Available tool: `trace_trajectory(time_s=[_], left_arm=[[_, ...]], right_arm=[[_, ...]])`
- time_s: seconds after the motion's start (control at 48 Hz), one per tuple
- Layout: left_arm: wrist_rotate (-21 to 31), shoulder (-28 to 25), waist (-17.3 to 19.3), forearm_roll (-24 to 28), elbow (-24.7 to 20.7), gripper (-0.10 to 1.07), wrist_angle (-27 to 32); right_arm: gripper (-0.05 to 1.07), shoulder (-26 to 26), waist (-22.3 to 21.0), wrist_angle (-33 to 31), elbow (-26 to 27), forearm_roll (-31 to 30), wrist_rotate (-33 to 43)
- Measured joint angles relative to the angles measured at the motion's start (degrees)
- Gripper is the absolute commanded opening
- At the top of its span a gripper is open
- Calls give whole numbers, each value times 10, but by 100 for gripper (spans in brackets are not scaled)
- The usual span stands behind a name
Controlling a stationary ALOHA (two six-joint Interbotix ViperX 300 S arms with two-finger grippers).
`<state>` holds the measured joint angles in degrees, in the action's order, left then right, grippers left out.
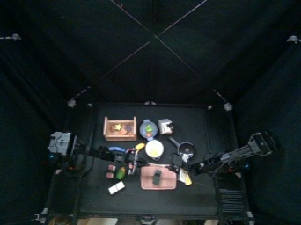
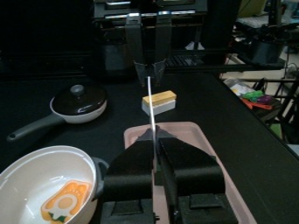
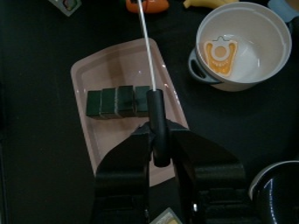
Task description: Cut sushi piece
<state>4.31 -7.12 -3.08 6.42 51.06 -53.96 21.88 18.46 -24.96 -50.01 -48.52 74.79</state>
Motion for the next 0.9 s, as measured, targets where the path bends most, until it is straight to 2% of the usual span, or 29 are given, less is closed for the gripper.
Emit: trace_trajectory(time_s=[0.188,0.583,0.896], left_arm=[[2,-11,-5,-1,-1,38,0],[3,-49,-26,-2,-4,38,1],[3,-69,-33,-6,-22,38,52]], right_arm=[[50,-7,5,11,0,20,1],[50,-63,11,44,0,33,-2],[50,-76,16,48,0,40,1]])
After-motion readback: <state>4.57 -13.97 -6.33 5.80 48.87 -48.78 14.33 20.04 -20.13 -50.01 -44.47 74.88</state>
